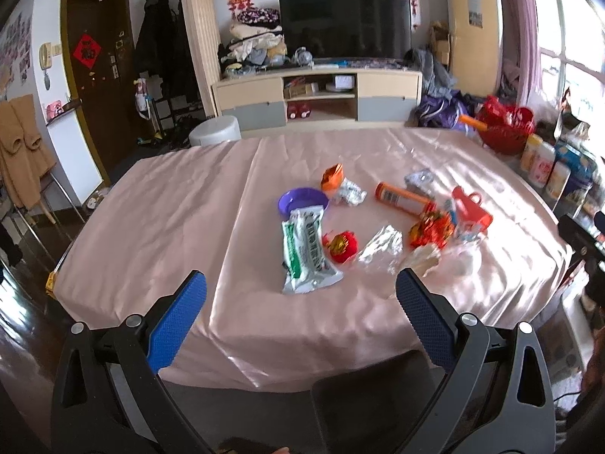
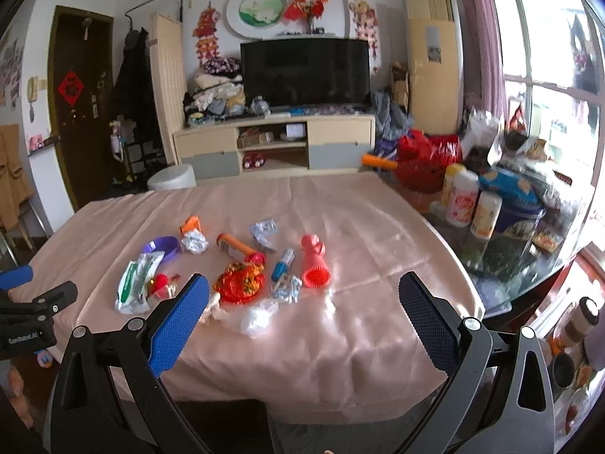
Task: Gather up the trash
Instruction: 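Reach the right gripper to the crumpled white tissue and close on it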
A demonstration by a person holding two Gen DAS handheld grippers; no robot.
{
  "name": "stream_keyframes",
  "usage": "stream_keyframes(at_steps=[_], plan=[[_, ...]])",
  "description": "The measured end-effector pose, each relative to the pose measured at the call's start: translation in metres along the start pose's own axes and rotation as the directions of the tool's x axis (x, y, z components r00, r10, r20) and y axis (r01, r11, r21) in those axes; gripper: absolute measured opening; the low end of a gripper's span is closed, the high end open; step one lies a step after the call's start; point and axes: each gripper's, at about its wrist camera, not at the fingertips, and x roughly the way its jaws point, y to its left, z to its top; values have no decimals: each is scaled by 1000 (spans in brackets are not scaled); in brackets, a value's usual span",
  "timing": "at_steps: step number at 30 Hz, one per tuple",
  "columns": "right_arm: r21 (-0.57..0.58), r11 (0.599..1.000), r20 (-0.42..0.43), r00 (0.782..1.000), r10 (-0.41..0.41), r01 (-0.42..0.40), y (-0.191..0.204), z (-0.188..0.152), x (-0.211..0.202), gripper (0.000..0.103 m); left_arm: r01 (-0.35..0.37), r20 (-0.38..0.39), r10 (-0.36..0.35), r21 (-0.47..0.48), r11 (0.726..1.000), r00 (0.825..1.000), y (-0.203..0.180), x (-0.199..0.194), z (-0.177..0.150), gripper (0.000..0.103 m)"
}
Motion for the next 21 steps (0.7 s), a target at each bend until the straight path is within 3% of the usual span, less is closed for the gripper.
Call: stream_keyframes(at_steps=[5,8,14,19,21], plan=[[106,993,-114,992,55,-43,-21,-6,24,100,-2,-42,1,-6,1000,999,8,12,-5,95],[125,992,-147,989,29,-10,-28,-9,38,100,3,-68,-3,-1,1000,998,9,21,-10,95],[50,996,-152,987,-60,68,-24,-6,56,100,39,-103,-37,16,999,994,7,38,-13,95],[-37,999,-184,983,-23,17,-8,-11,77,100,91,-145,-88,15,996,986,-3,56,-14,95],[-54,998,-210,978,15,-27,2,-13,84,93,120,-160,-116,18,993,980,-9,63,-14,95]])
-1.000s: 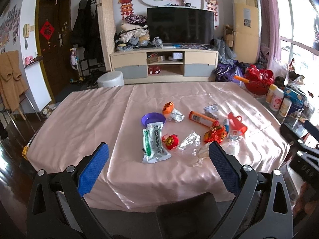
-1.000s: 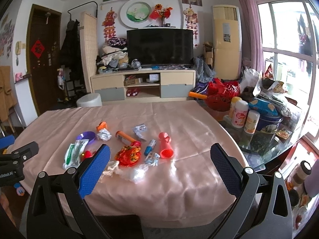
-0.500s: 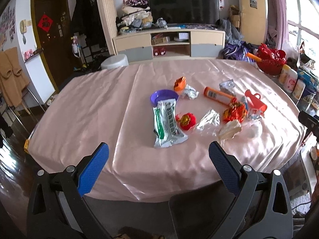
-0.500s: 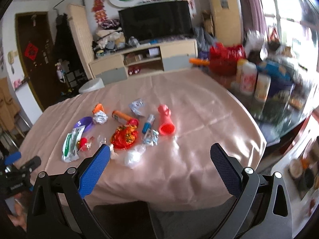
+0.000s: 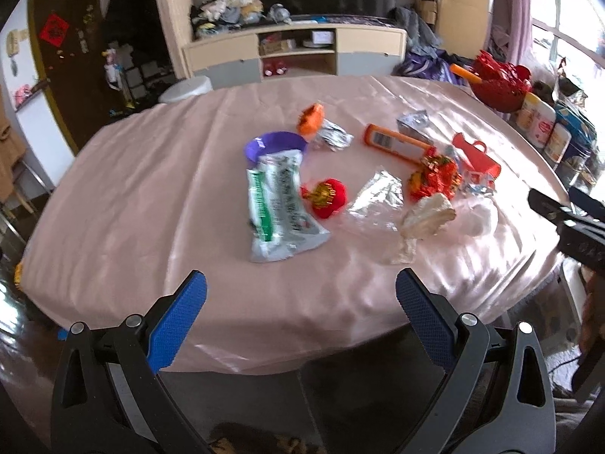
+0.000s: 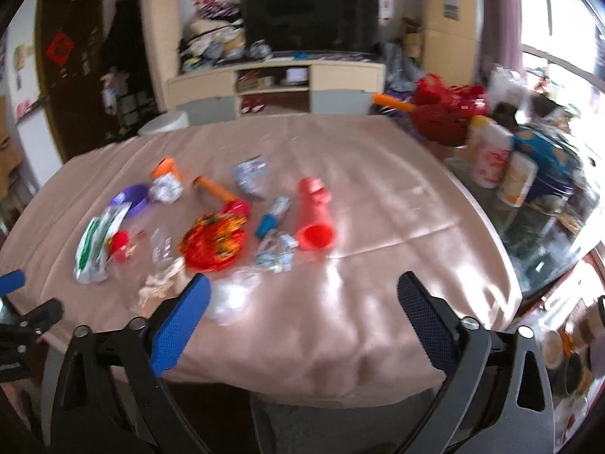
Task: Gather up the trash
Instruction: 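Reach the right gripper to the crumpled white tissue and close on it, then carry the tissue with the right gripper over the bin and release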
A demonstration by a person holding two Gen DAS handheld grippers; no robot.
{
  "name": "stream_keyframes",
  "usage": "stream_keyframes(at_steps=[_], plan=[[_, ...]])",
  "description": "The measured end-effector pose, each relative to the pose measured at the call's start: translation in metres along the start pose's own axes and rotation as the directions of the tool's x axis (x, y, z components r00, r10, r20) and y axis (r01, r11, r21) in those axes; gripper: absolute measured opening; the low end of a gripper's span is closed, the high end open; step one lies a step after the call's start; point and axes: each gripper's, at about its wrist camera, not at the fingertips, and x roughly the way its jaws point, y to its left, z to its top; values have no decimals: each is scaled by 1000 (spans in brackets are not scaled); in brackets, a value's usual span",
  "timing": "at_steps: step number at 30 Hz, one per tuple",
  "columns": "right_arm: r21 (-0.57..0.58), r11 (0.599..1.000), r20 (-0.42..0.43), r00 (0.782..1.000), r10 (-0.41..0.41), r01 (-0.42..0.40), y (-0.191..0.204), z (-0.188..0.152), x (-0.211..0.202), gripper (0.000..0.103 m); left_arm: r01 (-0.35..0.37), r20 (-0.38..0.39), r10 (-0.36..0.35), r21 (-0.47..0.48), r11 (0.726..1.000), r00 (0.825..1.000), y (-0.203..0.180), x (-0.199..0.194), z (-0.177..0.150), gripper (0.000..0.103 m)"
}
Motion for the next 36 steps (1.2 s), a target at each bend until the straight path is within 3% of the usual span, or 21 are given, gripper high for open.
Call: stream_keyframes(at_steps=[10,15,19,24,29,33,36], plan=[[49,985,-127,978,168,-163,19,2,38,54,75,-18,-74,53,996,997,-23,12,6,86],[63,980,-196,960,200,-191,22,-5,55,34,101,-21,-99,88,991,995,-32,16,9,82],[23,984,-185,966,180,-179,22,-4,50,22,128,-15,-127,132,983,992,-45,16,13,81],[35,987,-152,975,159,-155,3,3,35,20,173,-17,-173,170,970,985,-62,20,22,71],[54,990,-154,978,139,-132,-21,3,28,20,190,-26,-188,196,962,982,-80,31,29,53],[76,989,-157,978,136,-126,-36,3,26,20,188,-35,-184,205,961,982,-89,41,32,47],[85,988,-150,978,143,-132,-41,4,23,20,199,-57,-191,199,960,980,-92,49,33,34]])
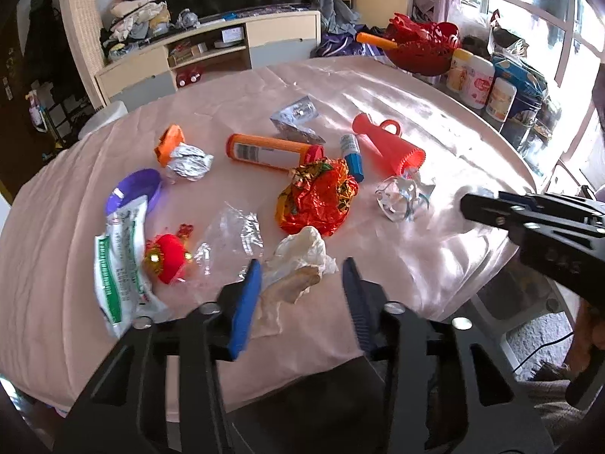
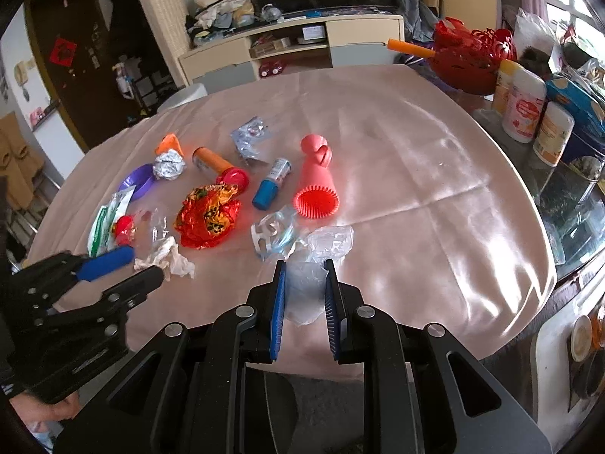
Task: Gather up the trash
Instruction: 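Carry the tissue with the right gripper over the bin and release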
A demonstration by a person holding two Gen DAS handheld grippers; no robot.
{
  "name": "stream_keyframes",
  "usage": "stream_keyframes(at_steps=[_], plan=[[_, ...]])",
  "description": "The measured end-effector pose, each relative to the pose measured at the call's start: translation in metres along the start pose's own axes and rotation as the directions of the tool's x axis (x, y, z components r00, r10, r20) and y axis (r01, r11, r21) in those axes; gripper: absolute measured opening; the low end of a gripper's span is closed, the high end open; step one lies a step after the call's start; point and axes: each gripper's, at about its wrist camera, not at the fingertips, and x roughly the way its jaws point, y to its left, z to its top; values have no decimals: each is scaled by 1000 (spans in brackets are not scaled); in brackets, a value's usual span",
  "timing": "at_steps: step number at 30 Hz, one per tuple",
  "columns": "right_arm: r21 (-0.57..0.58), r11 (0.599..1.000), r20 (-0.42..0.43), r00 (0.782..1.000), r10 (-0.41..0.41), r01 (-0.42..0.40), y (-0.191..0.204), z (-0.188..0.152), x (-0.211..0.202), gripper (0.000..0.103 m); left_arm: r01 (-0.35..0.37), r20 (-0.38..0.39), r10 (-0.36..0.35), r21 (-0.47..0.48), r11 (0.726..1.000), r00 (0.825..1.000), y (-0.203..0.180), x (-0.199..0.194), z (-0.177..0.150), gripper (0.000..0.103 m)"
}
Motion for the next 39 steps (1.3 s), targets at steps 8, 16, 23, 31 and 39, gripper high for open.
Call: stream_keyframes(at_steps=[8,16,23,31,39], plan=[[-12,1000,8,1000,28,-28,1,1,-12,20,25,32,-24,-31,999,999,4,-16,0,8],[-49,995,25,995,93,-91,19,-8,-38,20,35,43,-30,-108,994,999,12,-55,-12,8],[-81,978,-39,981,190,-192,43,-29,-43,20,58,13,-56,-180,982,998,30,-77,-56,12],[-137,965,-204,960,193,-223,77,-76,-20,20,46,-66,-61,-202,978,996,33,-74,-101,20],[-177,962,-322,936,144,-209,97,-116,18,23,38,-222,-85,-208,977,971,32,-36,-140,11]])
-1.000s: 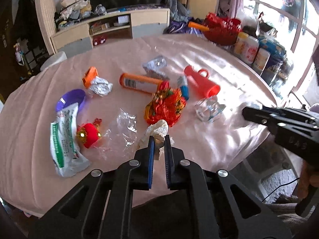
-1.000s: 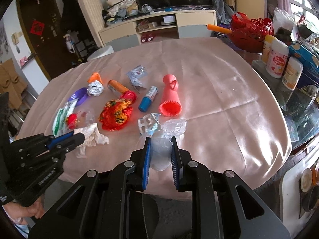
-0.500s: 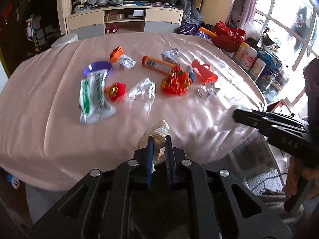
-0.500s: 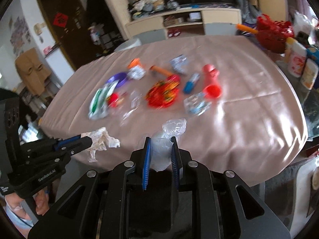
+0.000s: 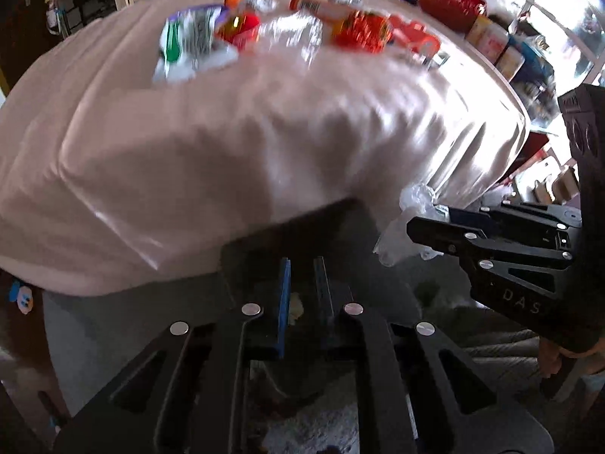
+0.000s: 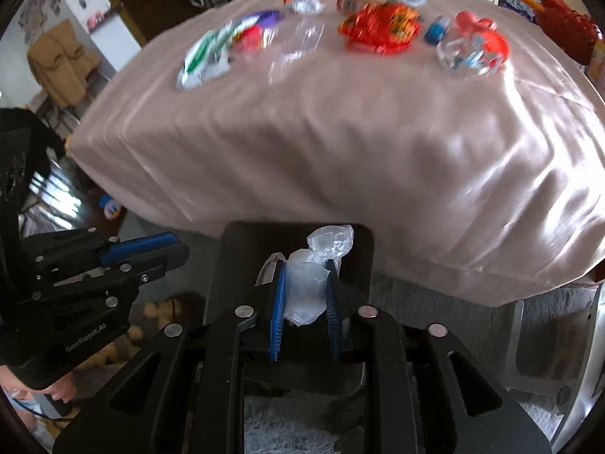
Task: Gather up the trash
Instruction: 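Carry the tissue with the right gripper over the bin and release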
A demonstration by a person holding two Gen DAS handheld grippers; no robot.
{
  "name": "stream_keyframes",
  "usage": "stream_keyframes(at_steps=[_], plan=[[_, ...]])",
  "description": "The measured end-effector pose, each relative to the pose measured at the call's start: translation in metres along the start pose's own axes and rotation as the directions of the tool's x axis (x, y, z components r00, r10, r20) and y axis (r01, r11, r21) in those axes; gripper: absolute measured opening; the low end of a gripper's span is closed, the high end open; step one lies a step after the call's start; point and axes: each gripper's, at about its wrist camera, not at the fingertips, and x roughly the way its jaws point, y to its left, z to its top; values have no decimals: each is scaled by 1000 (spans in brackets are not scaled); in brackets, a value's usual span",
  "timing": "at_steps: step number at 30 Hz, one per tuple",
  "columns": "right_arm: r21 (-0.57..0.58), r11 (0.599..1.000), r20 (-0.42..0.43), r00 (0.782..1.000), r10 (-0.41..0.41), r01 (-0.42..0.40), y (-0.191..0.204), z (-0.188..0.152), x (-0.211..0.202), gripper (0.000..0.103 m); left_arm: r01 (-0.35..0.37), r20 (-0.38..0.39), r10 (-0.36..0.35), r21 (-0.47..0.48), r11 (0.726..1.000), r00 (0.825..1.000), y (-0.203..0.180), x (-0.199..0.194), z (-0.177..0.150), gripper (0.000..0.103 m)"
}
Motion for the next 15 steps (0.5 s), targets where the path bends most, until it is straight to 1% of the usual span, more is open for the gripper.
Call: stream_keyframes(at_steps=[1,4,5,6,8,9,10,11,12,14,15], plan=[[-10,1000,-7,1000,-10,10,2,0,4,23,-6,-5,6,1,1000,1000,2,2,-2,12],[-17,1000,-32,999,-22,21,4,0,12,26,-38,-13,38,-3,999,999,11,5,-7,33],[-11,1000,-36,999,-22,22,4,0,13,31,-44,-17,44,-8,999,999,15,5,-8,36],[-3,1000,-41,999,-22,22,2,1,15,35,-46,-20,46,-14,999,999,18,5,-9,36],[24,1000,-45,999,-12,13,-3,2,17,51,-48,-27,47,-25,999,999,26,7,-11,41],[35,999,-45,999,-6,8,-5,2,17,55,-49,-32,48,-31,998,998,30,8,-12,43],[49,999,-46,999,2,0,-8,2,17,63,-51,-36,50,-35,998,998,32,8,-12,46],[62,998,-45,999,12,-9,-10,2,16,68,-54,-39,52,-39,998,998,35,8,-12,49],[76,997,-43,999,22,-18,-13,3,15,70,-56,-41,55,-43,997,998,38,8,-12,52],[88,996,-32,999,21,-18,-18,4,12,76,-63,-41,61,-55,996,997,43,8,-11,64],[92,996,-21,1000,17,-15,-19,5,9,78,-64,-38,62,-61,996,997,44,7,-10,67]])
